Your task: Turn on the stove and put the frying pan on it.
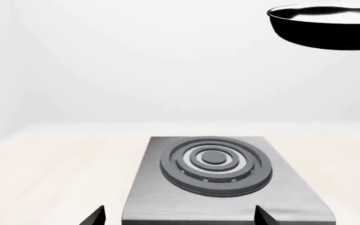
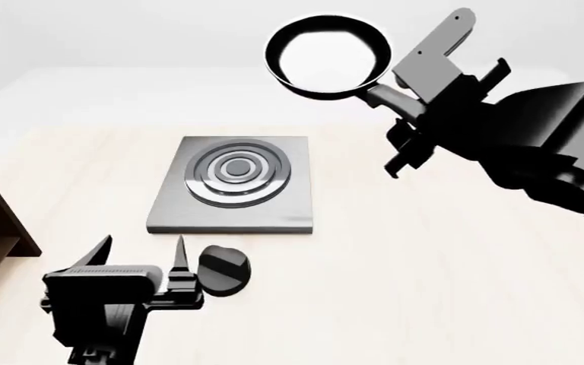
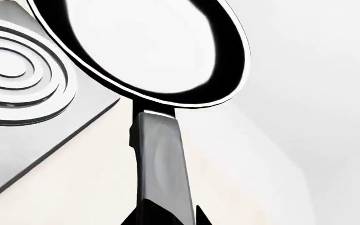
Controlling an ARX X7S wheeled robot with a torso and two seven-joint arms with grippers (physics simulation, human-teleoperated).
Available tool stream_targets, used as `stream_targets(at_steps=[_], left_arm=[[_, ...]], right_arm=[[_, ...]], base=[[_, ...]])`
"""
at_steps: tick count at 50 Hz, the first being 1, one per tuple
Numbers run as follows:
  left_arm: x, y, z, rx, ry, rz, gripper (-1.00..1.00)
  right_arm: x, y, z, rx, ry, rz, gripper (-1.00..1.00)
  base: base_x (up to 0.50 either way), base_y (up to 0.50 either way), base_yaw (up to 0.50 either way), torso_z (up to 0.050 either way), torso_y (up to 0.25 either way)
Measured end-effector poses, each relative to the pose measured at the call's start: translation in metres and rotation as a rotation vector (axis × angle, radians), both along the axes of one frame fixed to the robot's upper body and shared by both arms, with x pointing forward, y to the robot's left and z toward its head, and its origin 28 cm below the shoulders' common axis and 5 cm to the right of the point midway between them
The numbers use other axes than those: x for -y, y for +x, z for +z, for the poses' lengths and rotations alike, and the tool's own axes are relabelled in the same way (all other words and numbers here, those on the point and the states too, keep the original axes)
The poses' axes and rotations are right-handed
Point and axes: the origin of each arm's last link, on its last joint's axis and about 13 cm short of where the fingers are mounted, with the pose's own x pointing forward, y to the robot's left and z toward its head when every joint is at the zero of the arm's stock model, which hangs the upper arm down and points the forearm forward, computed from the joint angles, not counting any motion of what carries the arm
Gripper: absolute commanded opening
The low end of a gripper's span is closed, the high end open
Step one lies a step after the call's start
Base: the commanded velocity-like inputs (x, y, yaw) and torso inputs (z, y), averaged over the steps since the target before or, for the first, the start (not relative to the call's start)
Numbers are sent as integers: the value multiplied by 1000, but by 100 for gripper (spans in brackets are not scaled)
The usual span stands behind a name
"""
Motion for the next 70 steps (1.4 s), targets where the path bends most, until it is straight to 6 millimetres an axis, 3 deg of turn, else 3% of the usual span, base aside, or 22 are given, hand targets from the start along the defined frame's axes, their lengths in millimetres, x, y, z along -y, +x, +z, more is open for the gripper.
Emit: stream_targets(at_steps=[22,52,70], left_arm=[[0,-4,-1,19,-38,-38,100],[-1,-6,1,35,-66,-54,100],[-3,-8,3,56,-78,-59,100]], right_arm=[[-42,28,-6,26,42,25,-100],[-96,43,-23,33,57,101,-100],[-116,44,-32,36,72,118,-100]], base=[[0,0,0,0,2],[0,0,0,0,2],[0,0,0,0,-226]])
